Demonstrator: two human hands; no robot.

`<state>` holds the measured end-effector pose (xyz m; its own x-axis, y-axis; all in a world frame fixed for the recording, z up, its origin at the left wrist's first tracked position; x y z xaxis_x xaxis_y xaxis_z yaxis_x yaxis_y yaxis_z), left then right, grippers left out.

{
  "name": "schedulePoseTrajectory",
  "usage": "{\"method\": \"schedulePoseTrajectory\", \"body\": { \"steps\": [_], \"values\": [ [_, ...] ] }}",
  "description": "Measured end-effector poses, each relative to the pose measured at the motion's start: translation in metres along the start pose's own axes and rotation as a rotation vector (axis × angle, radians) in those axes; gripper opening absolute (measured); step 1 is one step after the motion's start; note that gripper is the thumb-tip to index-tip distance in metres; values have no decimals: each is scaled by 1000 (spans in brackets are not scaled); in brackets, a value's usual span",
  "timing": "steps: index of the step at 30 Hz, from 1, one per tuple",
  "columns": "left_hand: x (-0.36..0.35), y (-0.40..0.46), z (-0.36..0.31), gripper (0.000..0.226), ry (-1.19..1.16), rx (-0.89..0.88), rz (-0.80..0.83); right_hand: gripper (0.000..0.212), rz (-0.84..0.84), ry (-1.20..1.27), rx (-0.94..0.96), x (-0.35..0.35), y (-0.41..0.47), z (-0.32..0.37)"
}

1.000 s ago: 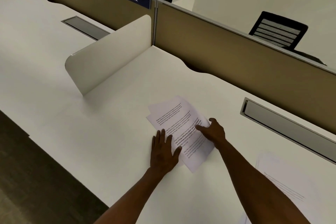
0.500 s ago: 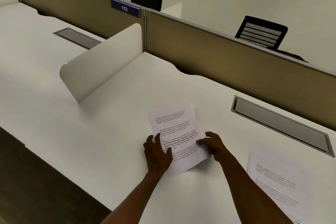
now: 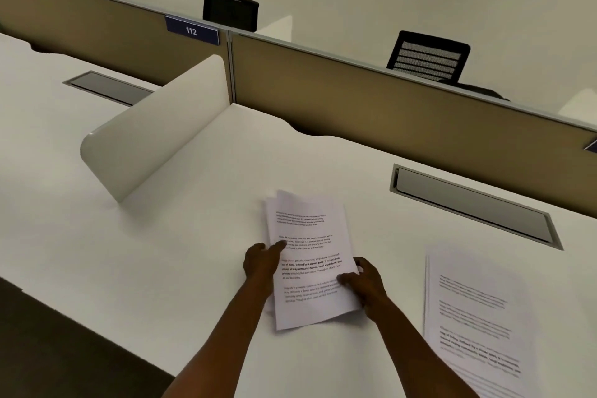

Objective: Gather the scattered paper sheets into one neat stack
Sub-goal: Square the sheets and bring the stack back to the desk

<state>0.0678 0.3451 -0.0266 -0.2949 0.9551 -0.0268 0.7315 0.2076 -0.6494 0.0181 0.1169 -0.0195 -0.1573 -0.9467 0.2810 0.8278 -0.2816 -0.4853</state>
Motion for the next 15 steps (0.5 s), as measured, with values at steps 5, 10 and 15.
{"method": "schedulePoseTrajectory", "body": {
  "steps": [5,10,15],
  "values": [
    [-4,-16,-8,37,267,-195,93,38,3,55,-24,4,-9,-11],
    [-17,-38,3,47,389,-289,294,39,2,148,-48,4,-23,-24],
    [-27,-51,15,47,332,-298,381,42,-22,133,-30,10,-39,-35]
  ]
}}
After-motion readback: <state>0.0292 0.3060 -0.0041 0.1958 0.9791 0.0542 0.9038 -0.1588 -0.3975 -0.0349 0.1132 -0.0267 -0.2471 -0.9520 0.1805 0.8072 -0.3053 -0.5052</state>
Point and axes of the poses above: each hand's wrist, its own y-axis towards the middle knuckle, its own x-axis out of the back of the hand, z = x × y, the point moved 1 cm from there along y, towards the middle knuckle, and after that the axes turned 2 degrees about x, right-handed, at the moved point
